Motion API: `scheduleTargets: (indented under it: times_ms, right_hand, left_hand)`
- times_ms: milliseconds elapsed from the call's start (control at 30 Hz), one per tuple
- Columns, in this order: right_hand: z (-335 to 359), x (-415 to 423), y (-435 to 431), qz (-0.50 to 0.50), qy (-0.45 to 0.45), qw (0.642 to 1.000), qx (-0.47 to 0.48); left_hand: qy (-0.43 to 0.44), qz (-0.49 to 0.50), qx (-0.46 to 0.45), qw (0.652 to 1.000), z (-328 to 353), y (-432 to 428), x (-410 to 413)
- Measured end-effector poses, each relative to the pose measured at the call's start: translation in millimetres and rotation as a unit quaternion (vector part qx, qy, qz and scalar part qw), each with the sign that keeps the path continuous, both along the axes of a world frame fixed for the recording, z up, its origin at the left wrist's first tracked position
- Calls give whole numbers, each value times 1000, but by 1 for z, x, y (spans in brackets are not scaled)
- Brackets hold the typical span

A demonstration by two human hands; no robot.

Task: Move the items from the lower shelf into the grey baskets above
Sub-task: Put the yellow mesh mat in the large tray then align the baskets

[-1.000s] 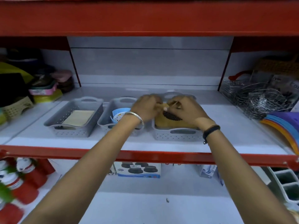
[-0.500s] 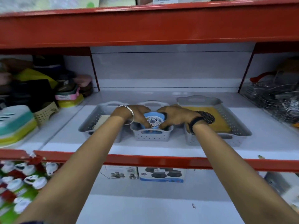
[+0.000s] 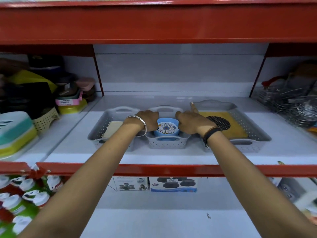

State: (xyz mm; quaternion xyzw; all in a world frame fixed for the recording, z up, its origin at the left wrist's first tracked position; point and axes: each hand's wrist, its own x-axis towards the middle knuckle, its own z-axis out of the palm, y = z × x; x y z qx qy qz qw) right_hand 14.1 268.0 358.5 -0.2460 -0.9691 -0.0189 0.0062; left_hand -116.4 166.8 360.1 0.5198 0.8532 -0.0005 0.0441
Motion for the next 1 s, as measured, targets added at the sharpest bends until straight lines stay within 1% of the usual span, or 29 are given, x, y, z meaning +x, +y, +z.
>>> scheduleTargets:
  times_ms: [133, 200, 233, 300, 333, 367, 400, 433, 467, 500, 533, 600, 667, 700, 800, 933, 1000]
  right_hand:
    - [-1, -3, -3, -7, -16, 1000, -14]
    - [5, -1, -7, -17, -8, 1000, -19]
    - [8, -2, -10, -26, 1, 1000, -3]
    - [12, -7, -13, -39, 58, 997, 44]
    - [13, -12, -16, -25, 115, 993, 32]
    - [13, -18, -23, 4, 175, 984, -21]
    - [12, -25, -29, 41, 215, 971, -101]
    - [11, -34, -38, 76, 224, 957, -171]
    - [9, -42, -47, 100, 208, 949, -216]
    - [5, -51, -57, 117, 182, 947, -236]
    - [1, -60, -65, 126, 157, 951, -234]
    - [-8, -73, -77, 128, 130, 968, -174]
    - [-12, -83, -85, 114, 110, 982, -100]
    - [-13, -87, -90, 105, 100, 986, -82]
    - [-11, -89, -98, 87, 99, 987, -91]
    - [-9, -92, -94, 71, 155, 980, -106]
    - [-7, -95, -93, 71, 160, 975, -137]
  left_hand:
    - [-22, 1, 14, 1000, 3, 1, -1]
    - [-24, -2, 46, 999, 8, -2, -5]
    - [-25, -1, 74, 997, 14, -6, -10]
    - [-26, 11, 140, 990, 25, -18, -25]
    - [-20, 24, 162, 986, 31, -27, -33]
    - [-11, 42, 165, 985, 36, -38, -42]
    - [1, 64, 147, 987, 39, -48, -50]
    - [13, 85, 111, 990, 39, -59, -58]
    - [23, 100, 71, 992, 38, -68, -65]
    - [32, 109, 37, 993, 34, -78, -71]
    - [38, 113, 10, 993, 29, -85, -75]
    - [36, 114, -13, 993, 18, -94, -81]
    - [24, 115, -12, 993, 11, -99, -85]
    - [15, 112, -7, 994, 8, -102, -88]
    - [-12, 89, 1, 996, 6, -107, -94]
    - [-19, 72, 35, 997, 4, -113, -103]
    - [-26, 53, 51, 997, 4, -117, -108]
